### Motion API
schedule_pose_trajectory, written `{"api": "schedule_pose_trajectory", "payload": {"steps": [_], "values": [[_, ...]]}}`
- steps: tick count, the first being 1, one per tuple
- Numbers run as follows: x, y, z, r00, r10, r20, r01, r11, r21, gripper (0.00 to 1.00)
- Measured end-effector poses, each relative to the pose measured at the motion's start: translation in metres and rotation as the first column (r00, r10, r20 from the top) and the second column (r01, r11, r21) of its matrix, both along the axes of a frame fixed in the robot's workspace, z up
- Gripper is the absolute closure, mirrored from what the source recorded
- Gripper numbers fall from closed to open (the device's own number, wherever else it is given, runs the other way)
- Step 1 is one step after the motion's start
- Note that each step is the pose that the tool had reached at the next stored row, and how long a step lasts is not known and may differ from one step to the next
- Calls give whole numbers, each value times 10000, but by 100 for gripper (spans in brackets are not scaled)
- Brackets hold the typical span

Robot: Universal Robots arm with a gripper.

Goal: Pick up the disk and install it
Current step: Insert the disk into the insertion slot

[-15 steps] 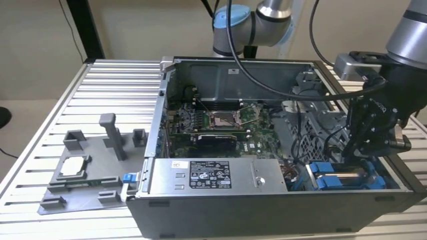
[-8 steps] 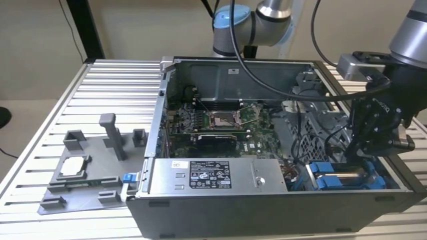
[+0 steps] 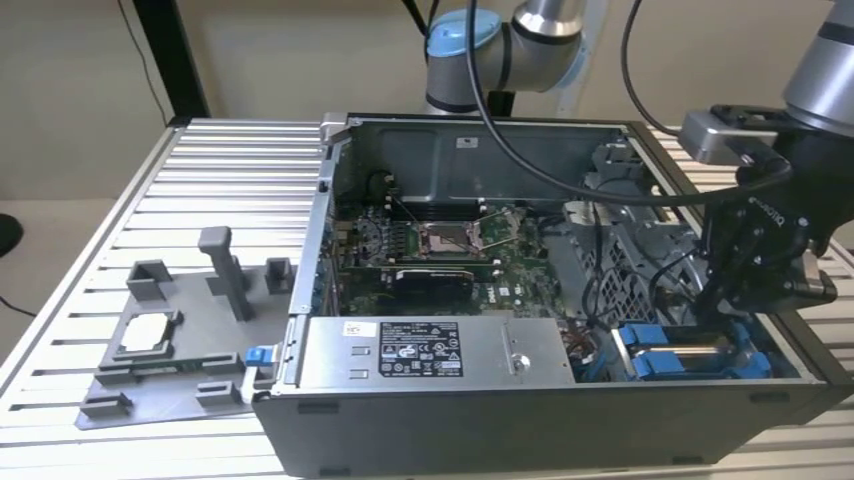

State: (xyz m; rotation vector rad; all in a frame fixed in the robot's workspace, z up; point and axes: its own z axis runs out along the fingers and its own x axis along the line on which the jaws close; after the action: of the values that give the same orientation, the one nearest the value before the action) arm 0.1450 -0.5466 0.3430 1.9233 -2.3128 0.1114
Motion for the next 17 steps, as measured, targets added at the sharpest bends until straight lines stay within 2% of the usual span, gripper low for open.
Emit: {"api": "schedule_pose_trajectory", "payload": {"steps": [6,17], "values": [[1,6,-11,9999,163,0,-163,9999,-8,100],[1,23,-26,9998,187,0,-187,9998,-11,100]]}}
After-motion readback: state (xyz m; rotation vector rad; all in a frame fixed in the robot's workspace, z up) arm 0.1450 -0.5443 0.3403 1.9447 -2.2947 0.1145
